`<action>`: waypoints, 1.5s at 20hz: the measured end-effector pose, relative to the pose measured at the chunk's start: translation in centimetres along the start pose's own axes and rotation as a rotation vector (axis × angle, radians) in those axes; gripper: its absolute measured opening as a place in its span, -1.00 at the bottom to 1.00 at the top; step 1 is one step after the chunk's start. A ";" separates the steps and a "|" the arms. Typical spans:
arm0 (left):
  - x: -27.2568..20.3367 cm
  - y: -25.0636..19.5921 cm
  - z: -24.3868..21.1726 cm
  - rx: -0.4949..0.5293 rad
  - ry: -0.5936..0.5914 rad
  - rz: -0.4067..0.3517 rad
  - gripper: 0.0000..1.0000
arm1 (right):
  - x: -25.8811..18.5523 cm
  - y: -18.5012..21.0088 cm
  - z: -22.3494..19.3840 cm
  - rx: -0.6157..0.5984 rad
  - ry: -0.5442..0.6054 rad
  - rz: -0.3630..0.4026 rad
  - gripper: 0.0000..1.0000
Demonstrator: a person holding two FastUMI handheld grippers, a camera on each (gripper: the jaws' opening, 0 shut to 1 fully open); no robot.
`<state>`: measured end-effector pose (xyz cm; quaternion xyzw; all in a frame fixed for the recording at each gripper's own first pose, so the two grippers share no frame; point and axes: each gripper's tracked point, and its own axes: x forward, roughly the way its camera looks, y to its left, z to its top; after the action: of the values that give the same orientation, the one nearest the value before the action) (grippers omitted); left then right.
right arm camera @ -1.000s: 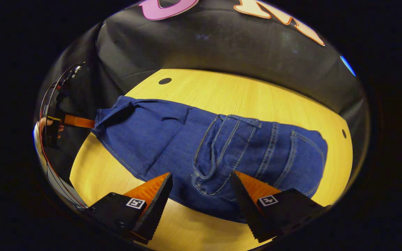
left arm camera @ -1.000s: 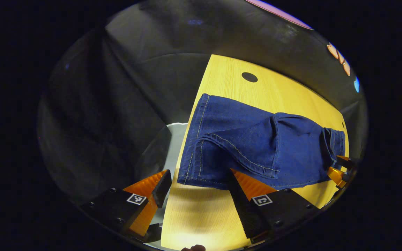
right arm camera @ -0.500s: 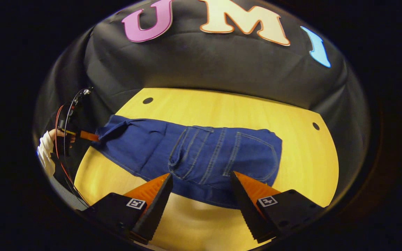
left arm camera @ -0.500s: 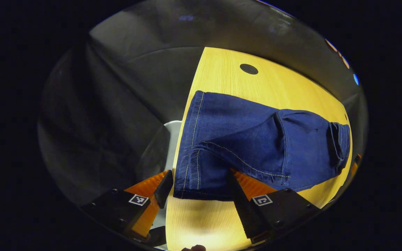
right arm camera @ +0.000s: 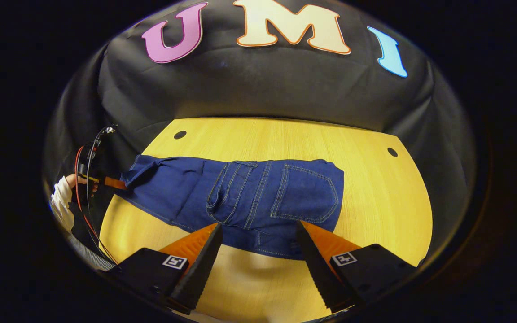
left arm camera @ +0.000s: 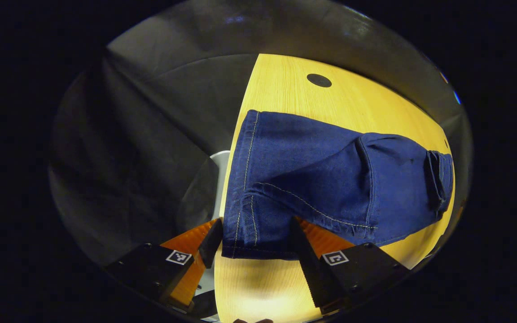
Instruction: Grasp the waist and the cuffs of the jeans and fold them to make the two legs overlap; first hold the waist and fold one-third of the jeans toward the cuffs, then hold the cuffs and fold the remaining one-third in the same direction to finish folding.
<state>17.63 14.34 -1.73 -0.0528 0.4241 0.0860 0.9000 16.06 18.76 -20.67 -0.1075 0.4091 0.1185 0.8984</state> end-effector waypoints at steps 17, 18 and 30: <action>-0.5 -2.6 0.2 -0.016 0.054 0.053 -1.00 | -4.9 -4.2 -3.9 0.145 -0.028 -0.095 1.00; -0.5 -2.8 0.5 -0.007 0.058 0.052 -1.00 | -5.1 -4.6 -4.2 0.155 -0.027 -0.100 1.00; -6.9 -11.7 5.4 -0.044 -0.039 -0.022 -1.00 | -5.9 -12.2 -5.3 0.204 -0.037 -0.027 1.00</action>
<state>19.71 3.04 7.23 -0.0756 0.4038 0.0866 0.9076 12.20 4.93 -18.44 -0.0186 0.4008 0.0659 0.9136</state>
